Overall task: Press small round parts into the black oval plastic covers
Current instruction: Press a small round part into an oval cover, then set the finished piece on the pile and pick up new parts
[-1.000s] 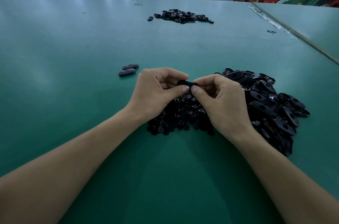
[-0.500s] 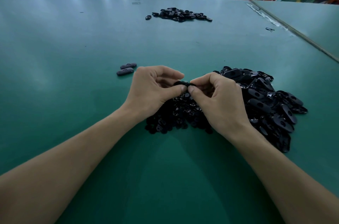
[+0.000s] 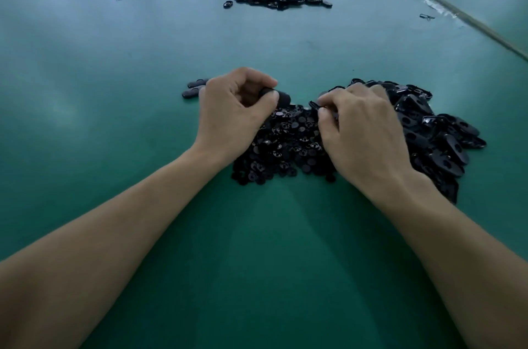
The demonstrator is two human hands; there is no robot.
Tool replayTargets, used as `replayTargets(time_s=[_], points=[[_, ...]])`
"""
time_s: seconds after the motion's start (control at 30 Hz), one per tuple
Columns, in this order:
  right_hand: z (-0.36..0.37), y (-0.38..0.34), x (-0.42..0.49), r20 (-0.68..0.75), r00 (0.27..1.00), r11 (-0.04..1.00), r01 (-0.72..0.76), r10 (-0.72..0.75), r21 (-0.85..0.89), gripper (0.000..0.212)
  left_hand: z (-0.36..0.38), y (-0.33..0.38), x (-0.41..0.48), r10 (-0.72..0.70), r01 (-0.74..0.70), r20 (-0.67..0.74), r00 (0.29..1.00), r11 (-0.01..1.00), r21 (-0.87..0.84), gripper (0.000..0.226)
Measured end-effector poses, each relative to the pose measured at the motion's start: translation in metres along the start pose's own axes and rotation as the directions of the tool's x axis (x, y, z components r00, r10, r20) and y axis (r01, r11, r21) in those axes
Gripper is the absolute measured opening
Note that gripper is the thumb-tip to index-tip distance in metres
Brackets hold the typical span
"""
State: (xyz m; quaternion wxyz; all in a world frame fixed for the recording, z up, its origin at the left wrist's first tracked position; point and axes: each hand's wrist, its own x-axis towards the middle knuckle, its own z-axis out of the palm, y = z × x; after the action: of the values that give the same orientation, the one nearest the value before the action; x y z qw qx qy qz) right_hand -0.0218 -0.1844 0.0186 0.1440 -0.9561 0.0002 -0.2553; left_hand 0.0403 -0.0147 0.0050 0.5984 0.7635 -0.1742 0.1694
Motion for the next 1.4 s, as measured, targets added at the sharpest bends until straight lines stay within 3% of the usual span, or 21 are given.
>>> replayTargets(time_s=[0.1,0.2,0.57,0.8,1.07,1.23,1.4], points=[[-0.003,0.005,-0.003,0.05,0.996,0.98,-0.069,0.08,-0.187,0.032,-0.001,-0.002,0.002,-0.021,0.022,-0.061,0.998,1.0,0.0,0.016],[-0.003,0.007,-0.004,0.11,0.981,0.962,-0.13,0.16,-0.241,0.034,-0.002,-0.005,0.004,-0.049,0.05,-0.083,0.995,0.999,0.0,0.014],[0.0,0.016,-0.001,0.051,0.992,0.978,-0.104,0.115,-0.182,0.02,-0.028,-0.018,0.024,-0.071,0.104,-0.122,0.99,0.95,0.296,0.011],[-0.001,0.019,-0.002,0.062,0.988,0.966,-0.124,0.141,-0.226,0.032,-0.031,-0.024,0.027,-0.085,0.115,-0.086,0.993,0.889,0.444,0.008],[-0.001,0.019,-0.002,0.082,0.988,0.963,-0.108,0.132,-0.245,0.032,-0.03,-0.024,0.024,-0.079,0.077,-0.025,0.997,0.781,0.62,0.021],[0.002,0.018,-0.001,0.135,0.977,0.955,-0.121,0.162,-0.269,0.046,-0.029,-0.024,0.023,-0.122,0.129,-0.052,0.991,0.789,0.601,0.023],[0.004,0.019,0.0,0.113,0.98,0.961,-0.132,0.163,-0.242,0.038,-0.029,-0.025,0.025,-0.065,0.078,-0.043,0.997,0.799,0.596,0.02]])
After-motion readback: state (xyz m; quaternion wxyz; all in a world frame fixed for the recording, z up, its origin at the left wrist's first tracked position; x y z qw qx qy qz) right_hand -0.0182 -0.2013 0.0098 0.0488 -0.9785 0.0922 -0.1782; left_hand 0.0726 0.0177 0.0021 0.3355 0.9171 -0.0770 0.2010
